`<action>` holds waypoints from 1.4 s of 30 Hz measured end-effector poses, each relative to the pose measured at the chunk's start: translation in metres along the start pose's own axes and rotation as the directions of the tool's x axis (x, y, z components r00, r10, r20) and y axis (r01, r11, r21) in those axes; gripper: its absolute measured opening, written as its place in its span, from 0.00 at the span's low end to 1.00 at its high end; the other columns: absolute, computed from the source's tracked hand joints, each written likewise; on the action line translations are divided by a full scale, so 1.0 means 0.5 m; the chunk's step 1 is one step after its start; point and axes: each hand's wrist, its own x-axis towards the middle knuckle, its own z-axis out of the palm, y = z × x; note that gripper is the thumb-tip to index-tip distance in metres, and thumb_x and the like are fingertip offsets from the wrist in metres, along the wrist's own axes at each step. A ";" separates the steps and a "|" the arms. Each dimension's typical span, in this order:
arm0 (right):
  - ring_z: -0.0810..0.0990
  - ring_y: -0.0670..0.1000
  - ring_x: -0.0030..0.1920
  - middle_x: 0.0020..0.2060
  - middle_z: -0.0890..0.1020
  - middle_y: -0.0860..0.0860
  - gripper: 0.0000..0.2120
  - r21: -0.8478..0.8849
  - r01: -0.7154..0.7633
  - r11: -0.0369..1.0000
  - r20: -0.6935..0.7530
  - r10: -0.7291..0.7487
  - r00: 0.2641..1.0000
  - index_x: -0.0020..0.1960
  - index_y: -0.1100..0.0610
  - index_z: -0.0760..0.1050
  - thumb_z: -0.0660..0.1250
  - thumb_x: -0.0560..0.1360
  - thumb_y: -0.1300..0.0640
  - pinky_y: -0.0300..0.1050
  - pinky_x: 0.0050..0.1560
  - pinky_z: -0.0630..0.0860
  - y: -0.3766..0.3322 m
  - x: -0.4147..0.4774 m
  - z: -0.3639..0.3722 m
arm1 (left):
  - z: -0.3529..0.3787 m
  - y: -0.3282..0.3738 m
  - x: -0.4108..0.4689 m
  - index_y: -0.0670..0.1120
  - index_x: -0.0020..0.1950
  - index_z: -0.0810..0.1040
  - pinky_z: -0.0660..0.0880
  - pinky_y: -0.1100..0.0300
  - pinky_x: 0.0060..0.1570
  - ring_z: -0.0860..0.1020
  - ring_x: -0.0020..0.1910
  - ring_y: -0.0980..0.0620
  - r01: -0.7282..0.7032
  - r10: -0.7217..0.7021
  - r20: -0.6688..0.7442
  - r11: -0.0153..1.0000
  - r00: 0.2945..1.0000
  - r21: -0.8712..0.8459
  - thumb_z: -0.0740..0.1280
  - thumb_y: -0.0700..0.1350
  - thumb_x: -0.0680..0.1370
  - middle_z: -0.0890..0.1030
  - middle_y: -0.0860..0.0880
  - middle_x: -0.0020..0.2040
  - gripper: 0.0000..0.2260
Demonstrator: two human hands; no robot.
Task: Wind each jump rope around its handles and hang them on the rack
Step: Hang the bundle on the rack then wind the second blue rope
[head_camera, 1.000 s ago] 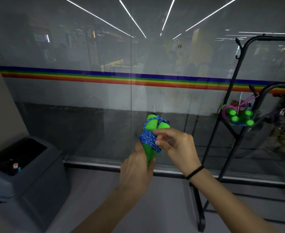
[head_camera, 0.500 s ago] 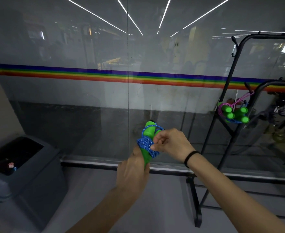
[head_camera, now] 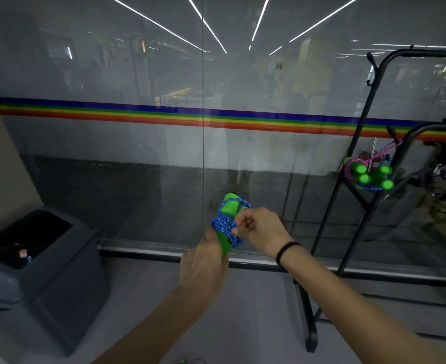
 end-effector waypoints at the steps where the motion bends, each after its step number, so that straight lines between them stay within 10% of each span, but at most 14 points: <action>1: 0.74 0.46 0.35 0.34 0.77 0.49 0.05 0.056 -0.004 0.998 -0.018 0.005 1.000 0.41 0.55 0.77 0.72 0.69 0.62 0.32 0.40 0.70 0.000 0.000 0.006 | -0.002 -0.001 0.001 0.42 0.69 0.58 0.71 0.52 0.51 0.77 0.57 0.42 0.009 -0.009 -0.010 1.000 1.000 -0.013 0.60 0.48 0.78 0.78 0.45 0.57 0.22; 8: 0.72 0.36 0.26 0.29 0.76 0.44 0.13 0.291 0.007 0.957 -0.034 0.003 0.999 0.33 0.47 0.75 0.75 0.65 0.63 0.27 0.36 0.70 0.007 0.008 0.026 | -0.012 -0.016 0.001 0.41 0.66 0.61 0.71 0.53 0.48 0.78 0.55 0.42 0.000 -0.002 -0.043 0.999 0.999 -0.046 0.60 0.47 0.78 0.78 0.45 0.55 0.19; 17: 0.70 0.50 0.36 0.37 0.74 0.52 0.05 -0.204 0.166 0.965 0.143 -0.138 0.980 0.41 0.60 0.71 0.65 0.74 0.59 0.34 0.31 0.64 0.024 0.000 0.014 | -0.004 -0.021 -0.005 0.43 0.67 0.62 0.71 0.53 0.50 0.77 0.57 0.42 -0.033 0.033 0.067 0.999 0.997 -0.003 0.60 0.49 0.78 0.78 0.44 0.58 0.20; 28: 0.77 0.63 0.49 0.55 0.73 0.62 0.10 -0.386 0.065 0.920 -0.086 -0.106 0.991 0.57 0.65 0.65 0.55 0.77 0.62 0.45 0.39 0.63 -0.003 -0.019 0.049 | -0.007 -0.010 -0.001 0.43 0.70 0.58 0.72 0.52 0.50 0.77 0.56 0.41 -0.063 0.063 0.015 0.998 0.998 -0.003 0.59 0.47 0.78 0.78 0.44 0.58 0.22; 42: 0.78 0.64 0.50 0.51 0.79 0.64 0.10 -0.378 -0.008 0.926 -0.090 -0.028 0.996 0.55 0.67 0.70 0.58 0.76 0.62 0.50 0.46 0.73 -0.002 -0.029 0.031 | -0.004 -0.020 -0.001 0.44 0.66 0.62 0.72 0.53 0.50 0.77 0.56 0.43 -0.069 0.070 0.062 0.997 0.996 -0.016 0.61 0.48 0.78 0.78 0.44 0.58 0.19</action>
